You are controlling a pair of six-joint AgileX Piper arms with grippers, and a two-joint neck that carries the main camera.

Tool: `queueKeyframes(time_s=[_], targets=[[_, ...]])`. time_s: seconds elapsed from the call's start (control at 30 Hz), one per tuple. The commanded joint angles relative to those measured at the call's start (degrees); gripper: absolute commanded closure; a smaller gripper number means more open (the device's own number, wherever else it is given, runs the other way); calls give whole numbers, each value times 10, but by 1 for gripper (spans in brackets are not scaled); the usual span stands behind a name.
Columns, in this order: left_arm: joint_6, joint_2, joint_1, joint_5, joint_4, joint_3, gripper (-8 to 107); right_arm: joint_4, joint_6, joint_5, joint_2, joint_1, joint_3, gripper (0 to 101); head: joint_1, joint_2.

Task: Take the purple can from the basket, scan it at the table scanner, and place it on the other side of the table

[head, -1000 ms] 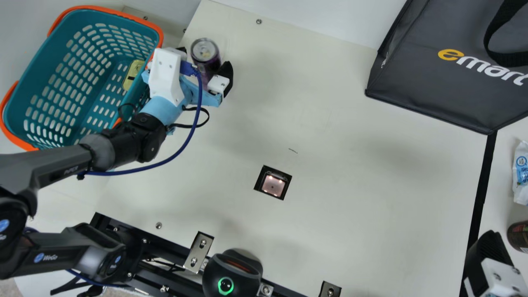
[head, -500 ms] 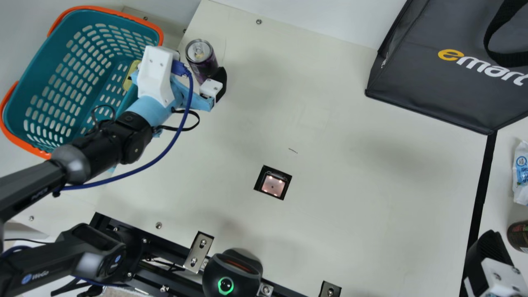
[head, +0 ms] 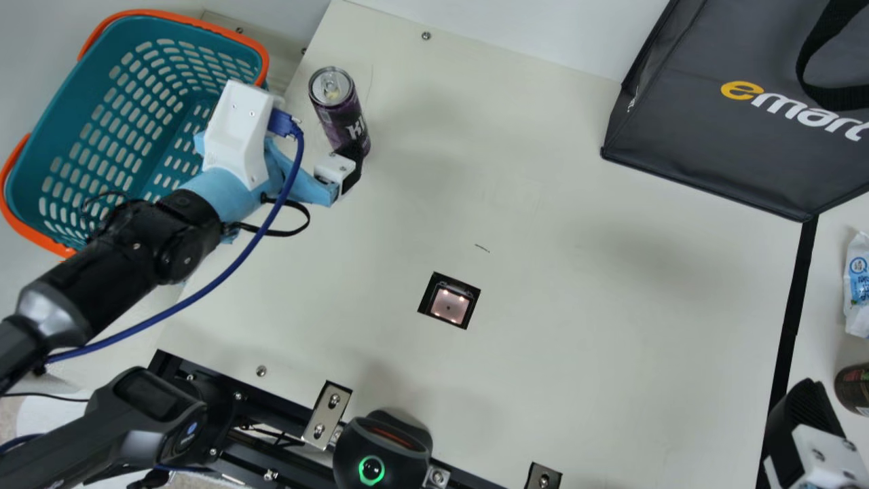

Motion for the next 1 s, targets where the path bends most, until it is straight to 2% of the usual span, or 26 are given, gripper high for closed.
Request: queueKeyframes(time_s=[0.0,0.27,0.53,0.8,0.97], targets=[[14,-20,1,91,-10,-13,9,0,0,0,0,0,0,6,-15,1],[80,-71,25,234,-43,-71,9,0,0,-1,0,0,0,6,-15,1],[133,-113,51,346,-82,-141,9,0,0,-1,0,0,0,6,-15,1],[164,-152,81,401,-125,-204,9,0,0,-1,0,0,0,6,-15,1],[163,-152,81,400,-124,-203,9,0,0,-1,0,0,0,6,-15,1]])
